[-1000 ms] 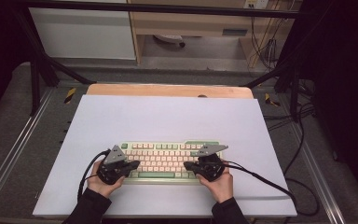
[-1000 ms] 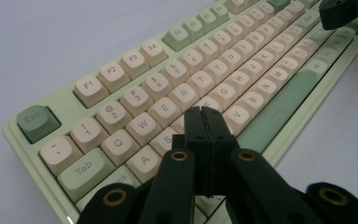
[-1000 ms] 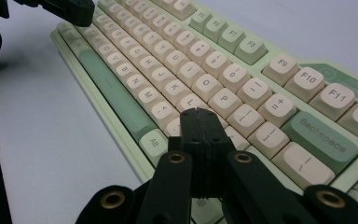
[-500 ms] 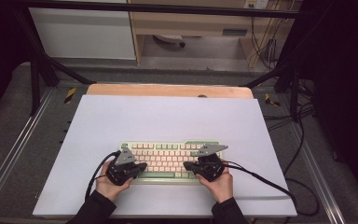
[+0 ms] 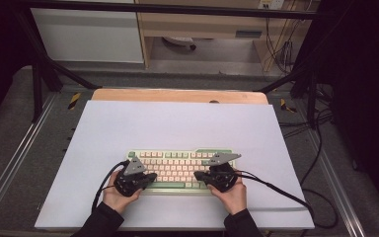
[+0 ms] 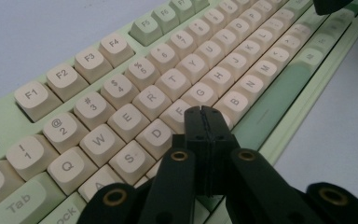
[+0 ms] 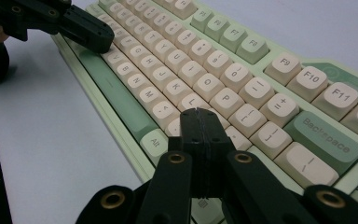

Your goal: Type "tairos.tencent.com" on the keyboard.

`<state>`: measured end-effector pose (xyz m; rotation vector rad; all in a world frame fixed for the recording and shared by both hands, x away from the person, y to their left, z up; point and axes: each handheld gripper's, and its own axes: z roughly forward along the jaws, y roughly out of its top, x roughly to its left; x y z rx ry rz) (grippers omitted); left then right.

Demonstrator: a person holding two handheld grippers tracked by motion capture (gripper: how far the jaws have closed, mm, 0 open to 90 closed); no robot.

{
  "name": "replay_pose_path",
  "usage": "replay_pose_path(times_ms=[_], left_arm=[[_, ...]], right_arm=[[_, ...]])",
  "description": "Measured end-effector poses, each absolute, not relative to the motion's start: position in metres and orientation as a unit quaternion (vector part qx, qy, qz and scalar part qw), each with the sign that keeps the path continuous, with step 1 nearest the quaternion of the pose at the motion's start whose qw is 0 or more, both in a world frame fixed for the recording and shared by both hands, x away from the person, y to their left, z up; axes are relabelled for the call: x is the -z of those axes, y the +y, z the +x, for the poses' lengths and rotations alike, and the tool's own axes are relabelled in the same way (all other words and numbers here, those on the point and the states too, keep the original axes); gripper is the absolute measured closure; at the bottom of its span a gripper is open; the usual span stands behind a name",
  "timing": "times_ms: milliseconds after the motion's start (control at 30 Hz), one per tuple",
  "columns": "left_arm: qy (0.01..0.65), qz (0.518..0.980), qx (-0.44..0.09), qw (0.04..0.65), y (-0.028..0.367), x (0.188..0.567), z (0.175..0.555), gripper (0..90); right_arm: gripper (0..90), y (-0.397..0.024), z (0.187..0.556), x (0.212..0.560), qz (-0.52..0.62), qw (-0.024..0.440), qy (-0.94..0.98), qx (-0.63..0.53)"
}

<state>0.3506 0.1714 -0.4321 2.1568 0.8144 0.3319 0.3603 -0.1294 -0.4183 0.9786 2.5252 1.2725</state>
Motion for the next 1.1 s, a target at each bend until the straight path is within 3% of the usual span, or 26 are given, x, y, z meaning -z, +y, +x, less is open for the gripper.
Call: replay_pose_path(times_ms=[1100], left_arm=[[0.337,0.831,-0.138,0.420,0.208,0.417,0.341,89.9]], right_arm=[[90.0,-0.129,0.361,0.410,0.331,0.079,0.833,-0.436]])
